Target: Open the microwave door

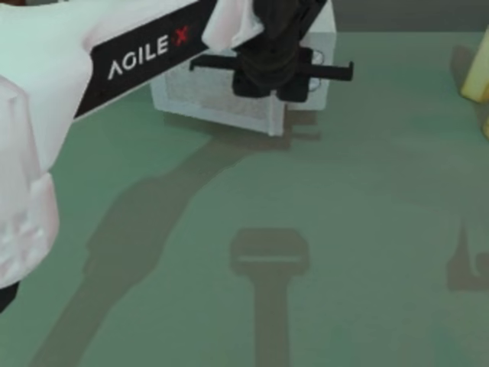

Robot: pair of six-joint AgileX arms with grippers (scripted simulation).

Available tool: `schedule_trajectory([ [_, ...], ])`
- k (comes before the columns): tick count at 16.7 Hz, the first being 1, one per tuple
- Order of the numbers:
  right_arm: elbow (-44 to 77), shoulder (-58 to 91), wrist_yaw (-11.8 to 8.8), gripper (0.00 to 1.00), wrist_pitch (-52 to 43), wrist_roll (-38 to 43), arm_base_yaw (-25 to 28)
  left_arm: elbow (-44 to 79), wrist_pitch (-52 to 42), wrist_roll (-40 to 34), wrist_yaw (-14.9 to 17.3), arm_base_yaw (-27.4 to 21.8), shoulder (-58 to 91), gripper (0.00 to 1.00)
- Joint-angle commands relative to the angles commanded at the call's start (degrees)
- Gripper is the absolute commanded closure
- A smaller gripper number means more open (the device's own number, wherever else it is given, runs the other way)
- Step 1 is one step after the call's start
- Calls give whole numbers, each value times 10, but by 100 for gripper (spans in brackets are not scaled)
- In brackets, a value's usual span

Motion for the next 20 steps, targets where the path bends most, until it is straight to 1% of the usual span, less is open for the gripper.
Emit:
schedule_trajectory([
  [14,0,0,0,0,0,0,0,-2,2,0,3,-4,0,100],
  [16,0,0,0,0,0,0,0,-23,13,13,7,-1,-14,100],
  [20,0,0,0,0,0,0,0,-82,42,51,25,6,-51,100],
])
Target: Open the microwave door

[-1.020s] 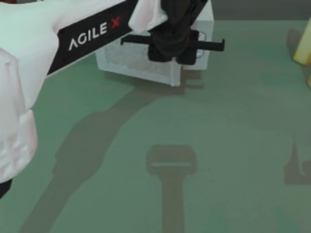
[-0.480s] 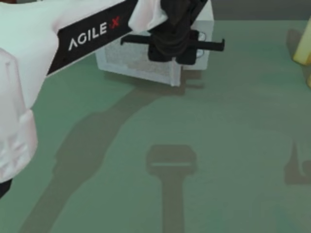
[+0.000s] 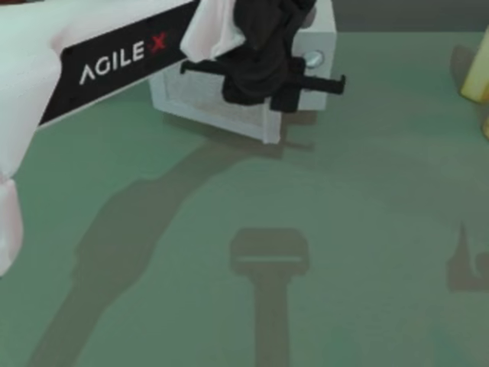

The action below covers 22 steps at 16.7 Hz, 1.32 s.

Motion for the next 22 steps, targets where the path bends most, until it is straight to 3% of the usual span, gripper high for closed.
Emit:
schedule_trajectory([
  [22,0,0,0,0,0,0,0,-11,6,7,4,1,-7,100],
])
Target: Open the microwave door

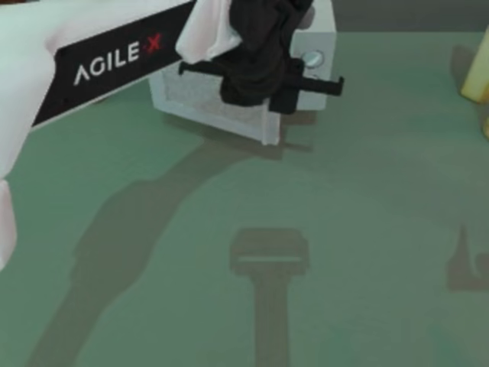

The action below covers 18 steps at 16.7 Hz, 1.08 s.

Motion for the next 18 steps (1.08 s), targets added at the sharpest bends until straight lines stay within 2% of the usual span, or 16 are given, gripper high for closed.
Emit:
schedule_trajectory([
  [6,0,0,0,0,0,0,0,-2,1,-1,4,-4,1,100],
  [13,0,0,0,0,0,0,0,-78,37,61,33,10,-52,100],
  [18,0,0,0,0,0,0,0,-80,38,63,34,11,-53,100],
])
